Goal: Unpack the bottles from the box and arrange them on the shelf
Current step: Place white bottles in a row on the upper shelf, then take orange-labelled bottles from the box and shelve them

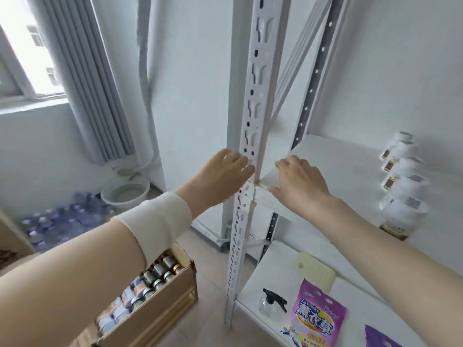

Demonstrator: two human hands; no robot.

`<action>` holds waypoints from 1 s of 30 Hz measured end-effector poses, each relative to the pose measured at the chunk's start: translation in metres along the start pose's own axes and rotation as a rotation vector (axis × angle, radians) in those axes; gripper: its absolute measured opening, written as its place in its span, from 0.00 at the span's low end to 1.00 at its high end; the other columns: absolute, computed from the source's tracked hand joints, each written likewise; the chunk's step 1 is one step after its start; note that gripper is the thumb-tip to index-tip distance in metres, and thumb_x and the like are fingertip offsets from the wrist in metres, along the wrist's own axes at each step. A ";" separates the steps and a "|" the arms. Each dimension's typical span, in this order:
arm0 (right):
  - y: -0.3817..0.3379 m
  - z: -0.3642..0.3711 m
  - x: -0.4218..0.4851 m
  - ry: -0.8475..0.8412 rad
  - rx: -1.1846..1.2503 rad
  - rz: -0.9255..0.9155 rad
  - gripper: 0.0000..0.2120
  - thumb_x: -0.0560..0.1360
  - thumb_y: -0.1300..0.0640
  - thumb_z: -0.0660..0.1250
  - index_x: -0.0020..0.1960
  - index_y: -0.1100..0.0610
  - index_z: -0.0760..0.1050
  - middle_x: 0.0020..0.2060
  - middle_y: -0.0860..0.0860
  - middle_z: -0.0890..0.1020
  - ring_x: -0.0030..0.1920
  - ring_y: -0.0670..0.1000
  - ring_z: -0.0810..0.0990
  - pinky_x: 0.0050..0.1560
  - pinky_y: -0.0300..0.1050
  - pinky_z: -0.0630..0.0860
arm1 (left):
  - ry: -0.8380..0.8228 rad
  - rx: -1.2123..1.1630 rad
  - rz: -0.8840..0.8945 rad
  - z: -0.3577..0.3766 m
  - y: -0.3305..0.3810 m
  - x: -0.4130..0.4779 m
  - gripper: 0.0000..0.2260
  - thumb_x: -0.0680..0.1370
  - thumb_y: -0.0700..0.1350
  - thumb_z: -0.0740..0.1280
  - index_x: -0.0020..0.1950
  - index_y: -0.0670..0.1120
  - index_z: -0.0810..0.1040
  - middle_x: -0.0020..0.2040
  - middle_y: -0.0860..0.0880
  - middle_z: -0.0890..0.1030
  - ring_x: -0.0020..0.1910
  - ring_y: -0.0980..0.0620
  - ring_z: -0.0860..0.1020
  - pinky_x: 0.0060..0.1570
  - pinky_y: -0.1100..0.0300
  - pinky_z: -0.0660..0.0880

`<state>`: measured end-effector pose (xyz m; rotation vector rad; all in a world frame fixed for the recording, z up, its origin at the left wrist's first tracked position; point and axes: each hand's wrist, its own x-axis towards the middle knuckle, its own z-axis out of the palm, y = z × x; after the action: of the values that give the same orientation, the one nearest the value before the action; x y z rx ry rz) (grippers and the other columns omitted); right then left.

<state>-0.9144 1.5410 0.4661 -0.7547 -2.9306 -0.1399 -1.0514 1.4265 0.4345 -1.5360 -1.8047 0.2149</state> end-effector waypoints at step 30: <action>-0.370 0.535 0.139 -0.889 -0.055 -0.687 0.29 0.77 0.46 0.61 0.72 0.59 0.58 0.71 0.56 0.63 0.74 0.58 0.56 0.72 0.50 0.58 | -1.304 -0.755 -1.226 0.427 0.054 -0.446 0.16 0.80 0.45 0.58 0.66 0.43 0.66 0.63 0.44 0.72 0.63 0.44 0.71 0.58 0.55 0.69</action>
<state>-1.2601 1.3469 -0.0672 0.3535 -3.9067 0.0959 -1.2732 1.1768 -0.0877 -0.1780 -3.8042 -0.1623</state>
